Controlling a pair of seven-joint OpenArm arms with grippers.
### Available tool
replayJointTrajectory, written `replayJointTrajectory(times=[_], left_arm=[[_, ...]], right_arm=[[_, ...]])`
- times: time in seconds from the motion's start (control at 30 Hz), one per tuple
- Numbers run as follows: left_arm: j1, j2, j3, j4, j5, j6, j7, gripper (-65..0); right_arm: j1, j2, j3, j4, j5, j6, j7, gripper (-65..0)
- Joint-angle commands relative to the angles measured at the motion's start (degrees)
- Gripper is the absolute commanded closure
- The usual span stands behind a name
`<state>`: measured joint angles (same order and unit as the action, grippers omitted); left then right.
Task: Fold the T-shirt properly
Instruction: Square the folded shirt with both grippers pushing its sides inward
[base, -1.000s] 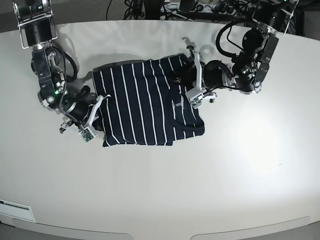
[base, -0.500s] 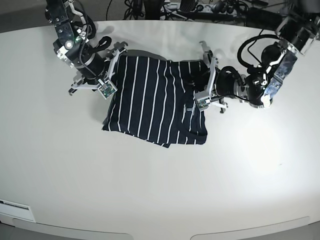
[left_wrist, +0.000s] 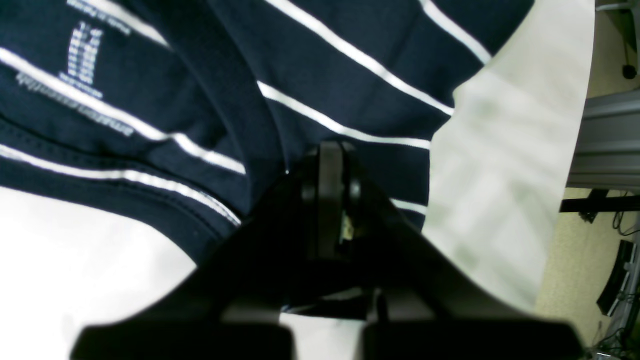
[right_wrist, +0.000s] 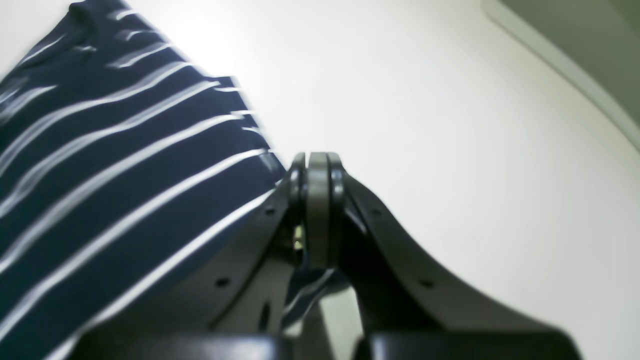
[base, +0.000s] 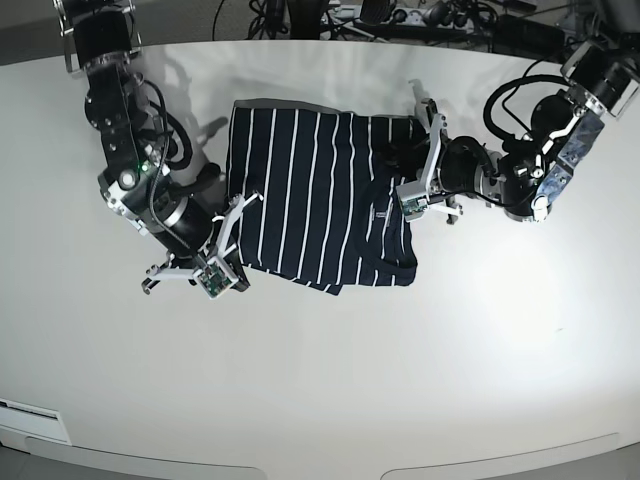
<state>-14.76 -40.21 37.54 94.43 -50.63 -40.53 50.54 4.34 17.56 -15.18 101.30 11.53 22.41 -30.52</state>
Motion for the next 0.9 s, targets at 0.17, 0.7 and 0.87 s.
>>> replayJointTrajectory(times=[0.17,0.7,0.87], left_arm=[[-0.3,-0.9,-0.1,0.2,1.0,0.5,1.9,0.0],[-1.1,-0.6,-0.1,0.0,28.5,5.8,-18.7,0.0],[-3.3,0.9,-0.1,0.0,32.2,10.4,-21.0,0.0]], right_arm=[[10.2,-2.6,0.2,-17.4,4.7,9.0,0.1,0.0],[-12.6,-1.4,0.3,-1.2,5.6,6.1,-6.1,0.0],[-20.8,-1.4,0.3,6.4,3.0,1.0,-6.1,0.0]])
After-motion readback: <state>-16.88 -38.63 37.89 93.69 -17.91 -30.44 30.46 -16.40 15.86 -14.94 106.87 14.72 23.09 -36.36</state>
